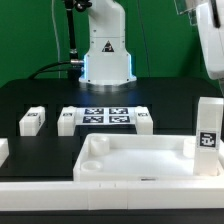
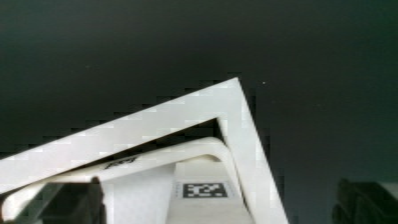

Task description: Assemble desk

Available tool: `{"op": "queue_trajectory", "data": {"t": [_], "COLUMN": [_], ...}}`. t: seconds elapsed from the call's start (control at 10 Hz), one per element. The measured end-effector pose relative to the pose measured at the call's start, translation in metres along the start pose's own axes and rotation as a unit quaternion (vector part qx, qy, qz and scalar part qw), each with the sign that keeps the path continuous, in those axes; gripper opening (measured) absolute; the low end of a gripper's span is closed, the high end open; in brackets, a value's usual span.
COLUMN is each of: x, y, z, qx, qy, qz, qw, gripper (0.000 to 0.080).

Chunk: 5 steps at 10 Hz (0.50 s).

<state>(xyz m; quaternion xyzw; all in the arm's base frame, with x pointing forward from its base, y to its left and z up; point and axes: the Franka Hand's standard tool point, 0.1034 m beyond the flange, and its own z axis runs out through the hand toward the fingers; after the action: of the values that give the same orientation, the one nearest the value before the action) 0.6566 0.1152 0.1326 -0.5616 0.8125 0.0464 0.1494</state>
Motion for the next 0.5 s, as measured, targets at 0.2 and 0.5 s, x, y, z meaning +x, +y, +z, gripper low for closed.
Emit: {"op": "queue_trajectory", "data": {"t": [0.2,0.5], "x": [0.0006,-0.0001], "y": [0.0009,0.0048], "z": [0.0015,-0.0023], "qx": [-0.001,0.009], "qy": [0.001,0.001], "qz": [-0.003,-0.047], "qw": [1.000,0.999], "gripper": [0.0649,0.0649]}}
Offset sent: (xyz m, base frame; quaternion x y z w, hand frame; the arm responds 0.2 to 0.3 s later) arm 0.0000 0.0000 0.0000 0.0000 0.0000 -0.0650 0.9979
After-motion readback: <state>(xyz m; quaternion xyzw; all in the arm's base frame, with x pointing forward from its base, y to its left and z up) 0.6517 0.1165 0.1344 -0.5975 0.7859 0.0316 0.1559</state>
